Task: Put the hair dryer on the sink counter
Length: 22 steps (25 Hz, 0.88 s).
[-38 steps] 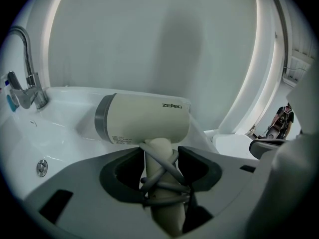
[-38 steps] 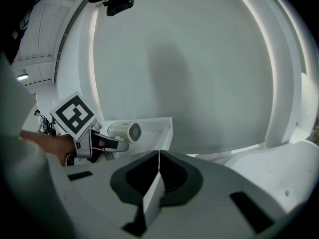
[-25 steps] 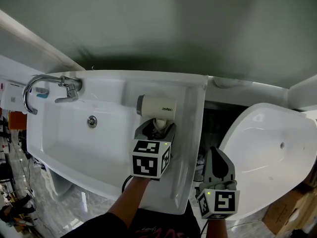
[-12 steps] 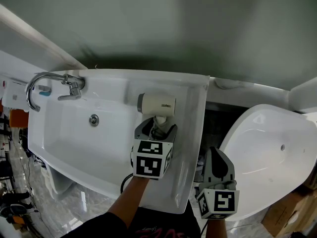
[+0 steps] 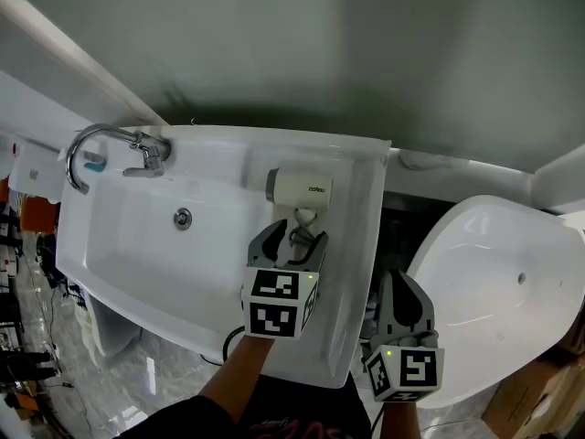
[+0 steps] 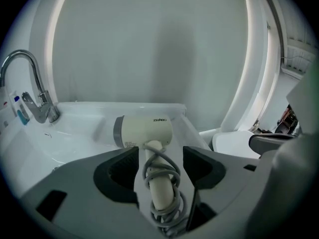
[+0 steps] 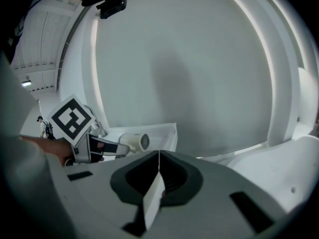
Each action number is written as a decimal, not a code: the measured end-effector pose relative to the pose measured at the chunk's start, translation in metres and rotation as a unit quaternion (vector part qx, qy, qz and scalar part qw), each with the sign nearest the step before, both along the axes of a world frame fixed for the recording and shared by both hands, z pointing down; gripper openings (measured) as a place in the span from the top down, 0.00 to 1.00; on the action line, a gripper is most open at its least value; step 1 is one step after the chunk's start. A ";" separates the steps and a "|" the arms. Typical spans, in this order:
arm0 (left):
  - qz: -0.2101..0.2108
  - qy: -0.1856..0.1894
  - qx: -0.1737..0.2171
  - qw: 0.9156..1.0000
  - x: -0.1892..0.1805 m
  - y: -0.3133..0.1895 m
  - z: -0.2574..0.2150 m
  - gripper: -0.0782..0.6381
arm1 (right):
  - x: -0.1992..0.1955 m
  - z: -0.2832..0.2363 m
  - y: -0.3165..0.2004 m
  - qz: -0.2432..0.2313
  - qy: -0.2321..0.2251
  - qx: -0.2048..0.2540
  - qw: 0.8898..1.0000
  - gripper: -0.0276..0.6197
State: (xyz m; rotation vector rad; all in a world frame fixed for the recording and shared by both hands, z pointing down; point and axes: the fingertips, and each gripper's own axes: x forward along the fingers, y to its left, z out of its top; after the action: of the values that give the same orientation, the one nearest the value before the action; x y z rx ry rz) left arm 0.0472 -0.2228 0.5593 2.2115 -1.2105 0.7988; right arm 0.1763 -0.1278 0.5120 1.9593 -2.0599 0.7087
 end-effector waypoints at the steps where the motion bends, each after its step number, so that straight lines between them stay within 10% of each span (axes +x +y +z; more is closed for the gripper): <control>1: -0.001 0.003 0.007 1.000 -0.002 0.002 -0.006 0.50 | -0.002 -0.004 0.000 -0.002 0.001 0.004 1.000 0.92; 22: -0.023 0.029 0.137 0.990 -0.069 0.051 -0.114 0.86 | -0.059 -0.099 0.023 -0.020 0.037 0.099 0.994 0.92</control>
State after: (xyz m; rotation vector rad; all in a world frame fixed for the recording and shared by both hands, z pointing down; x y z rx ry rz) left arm -0.0215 -0.1719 0.4457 2.3953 -1.4076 0.5727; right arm 0.1172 -0.1046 0.4132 2.0071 -2.1915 0.4310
